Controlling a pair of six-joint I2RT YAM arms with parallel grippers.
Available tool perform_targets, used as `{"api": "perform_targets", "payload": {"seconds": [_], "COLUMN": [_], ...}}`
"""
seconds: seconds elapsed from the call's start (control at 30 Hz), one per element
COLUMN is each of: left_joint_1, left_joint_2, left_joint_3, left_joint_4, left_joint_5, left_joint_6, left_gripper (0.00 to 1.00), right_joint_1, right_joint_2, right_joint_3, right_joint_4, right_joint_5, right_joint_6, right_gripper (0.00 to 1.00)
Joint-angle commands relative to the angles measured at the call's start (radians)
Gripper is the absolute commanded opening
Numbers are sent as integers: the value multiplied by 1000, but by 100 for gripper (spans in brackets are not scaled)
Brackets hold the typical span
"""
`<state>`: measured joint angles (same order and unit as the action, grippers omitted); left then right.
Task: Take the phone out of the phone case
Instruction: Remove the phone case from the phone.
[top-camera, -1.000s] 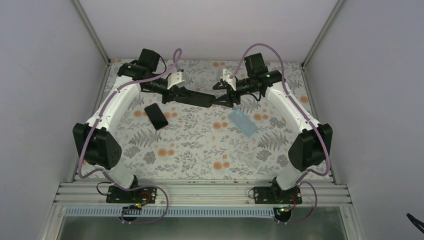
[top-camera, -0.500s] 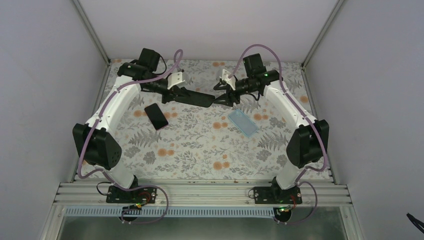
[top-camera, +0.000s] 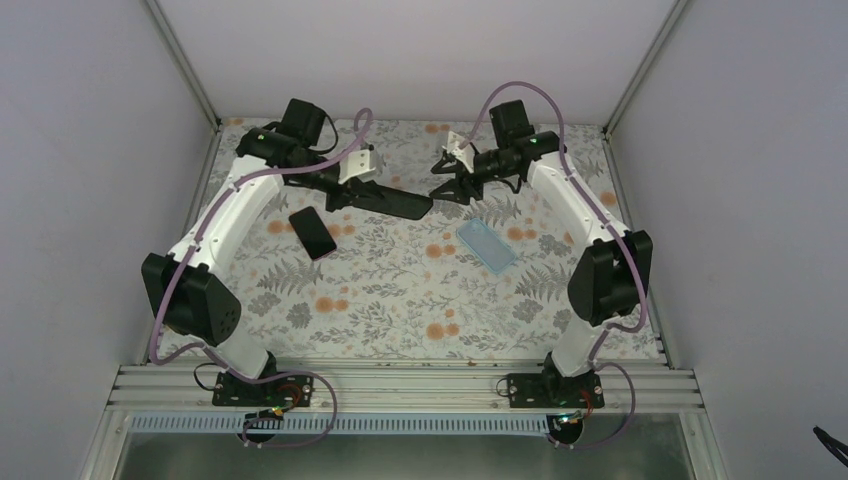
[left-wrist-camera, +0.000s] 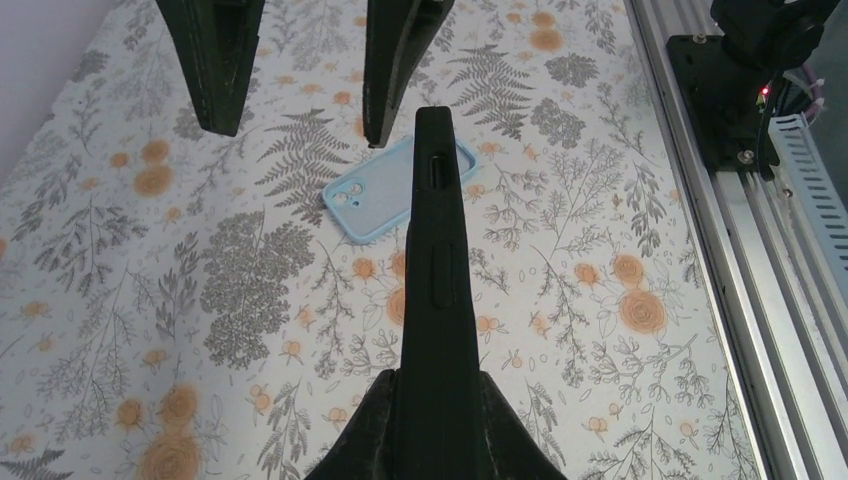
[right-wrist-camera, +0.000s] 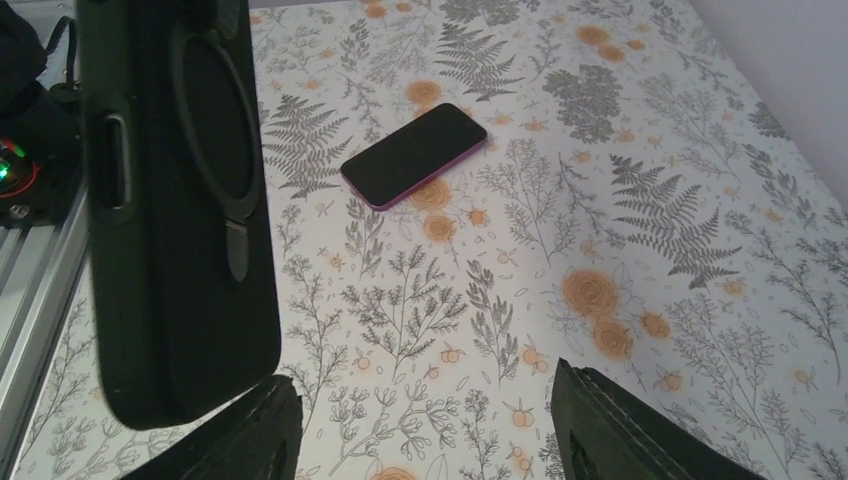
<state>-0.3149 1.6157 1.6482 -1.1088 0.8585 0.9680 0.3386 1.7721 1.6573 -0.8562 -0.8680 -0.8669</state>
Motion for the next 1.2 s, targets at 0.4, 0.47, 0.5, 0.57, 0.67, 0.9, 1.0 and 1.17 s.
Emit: {"api": "perform_targets", "payload": {"seconds": [0.4, 0.47, 0.5, 0.57, 0.67, 0.9, 1.0, 1.17], "left_joint_1": [-9, -9, -11, -12, -14, -17, -17, -17], "left_joint_2": [-32, -26, -25, -25, -29, -25, -27, -15], "left_joint_3": [13, 18, 19, 19, 18, 5, 4, 4], "left_joint_4": [53, 51, 51, 49, 47, 57, 65, 72], "left_joint_5": [1, 9, 9, 8, 6, 5, 5, 1], "left_joint_6": [-12, -12, -15, -14, -12, -15, -18, -20], "left_gripper": [2, 2, 2, 2, 2, 2, 2, 2], "right_joint_1": [1, 7, 11, 16, 16, 19, 19, 19], "right_joint_2": [-83, -76, -72, -59, -40, -2, 0, 3], "right_joint_3": [-37, -42, -42, -38, -29, 0, 2, 19], "right_joint_4": [-188, -152, -137, -104, -60, -56, -68, -88], "right_joint_5": [-13, -16, -17, -7, 1, -24, -28, -48], "right_joint_6": [-184, -153, -142, -116, -82, -80, -87, -98], "right_gripper": [67, 66, 66, 64, 62, 63, 63, 63]}}
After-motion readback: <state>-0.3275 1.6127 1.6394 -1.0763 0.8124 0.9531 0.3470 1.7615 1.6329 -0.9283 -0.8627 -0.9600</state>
